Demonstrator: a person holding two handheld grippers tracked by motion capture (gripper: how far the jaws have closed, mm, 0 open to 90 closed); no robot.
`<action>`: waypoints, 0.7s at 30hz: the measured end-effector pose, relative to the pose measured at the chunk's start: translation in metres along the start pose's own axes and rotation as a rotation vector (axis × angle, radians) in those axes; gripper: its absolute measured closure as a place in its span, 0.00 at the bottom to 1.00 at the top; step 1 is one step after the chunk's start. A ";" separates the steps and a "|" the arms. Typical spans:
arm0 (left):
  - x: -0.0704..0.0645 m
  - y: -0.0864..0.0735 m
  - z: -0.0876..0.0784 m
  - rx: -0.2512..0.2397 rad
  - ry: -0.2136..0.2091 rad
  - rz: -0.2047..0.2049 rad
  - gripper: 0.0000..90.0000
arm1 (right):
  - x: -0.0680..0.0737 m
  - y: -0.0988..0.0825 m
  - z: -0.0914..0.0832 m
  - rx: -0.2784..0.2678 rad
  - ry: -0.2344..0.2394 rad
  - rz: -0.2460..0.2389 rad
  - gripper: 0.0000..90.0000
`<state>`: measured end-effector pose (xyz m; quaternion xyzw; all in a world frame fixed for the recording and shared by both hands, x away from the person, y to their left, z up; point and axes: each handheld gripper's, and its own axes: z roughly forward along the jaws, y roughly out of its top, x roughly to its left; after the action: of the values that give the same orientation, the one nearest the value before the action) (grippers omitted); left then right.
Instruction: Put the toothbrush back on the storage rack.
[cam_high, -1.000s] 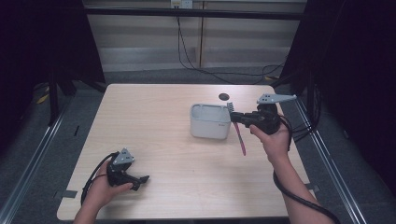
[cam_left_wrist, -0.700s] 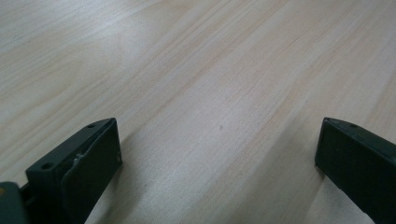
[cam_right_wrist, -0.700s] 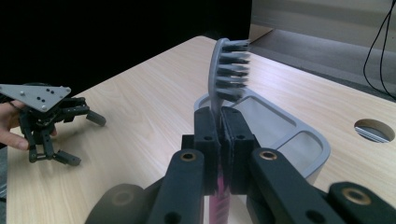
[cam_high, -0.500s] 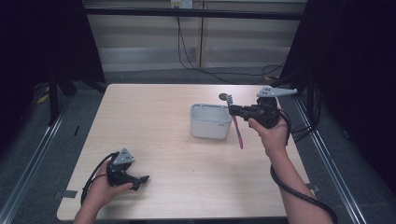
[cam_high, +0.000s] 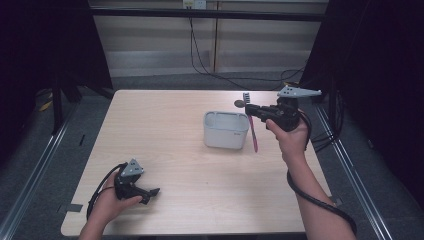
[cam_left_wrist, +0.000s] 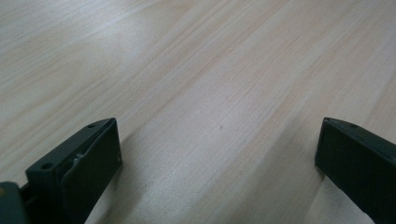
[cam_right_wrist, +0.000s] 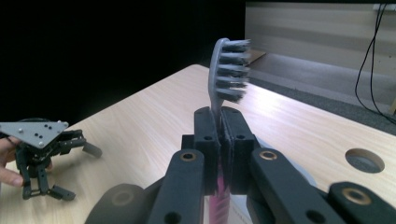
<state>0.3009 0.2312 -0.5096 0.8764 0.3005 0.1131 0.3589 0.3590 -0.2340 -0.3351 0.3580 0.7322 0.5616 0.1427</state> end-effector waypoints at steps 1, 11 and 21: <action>0.000 0.000 0.000 0.000 0.000 0.000 0.00 | 0.000 0.001 0.000 -0.006 0.002 0.002 0.96; 0.000 0.000 0.000 0.000 0.000 -0.001 0.00 | -0.002 0.012 0.001 -0.035 0.002 0.000 0.96; 0.000 0.000 0.000 0.000 0.000 -0.001 0.00 | -0.004 0.021 -0.001 -0.081 -0.005 -0.010 0.96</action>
<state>0.3008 0.2312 -0.5097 0.8763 0.3007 0.1130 0.3590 0.3689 -0.2350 -0.3161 0.3496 0.7103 0.5891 0.1619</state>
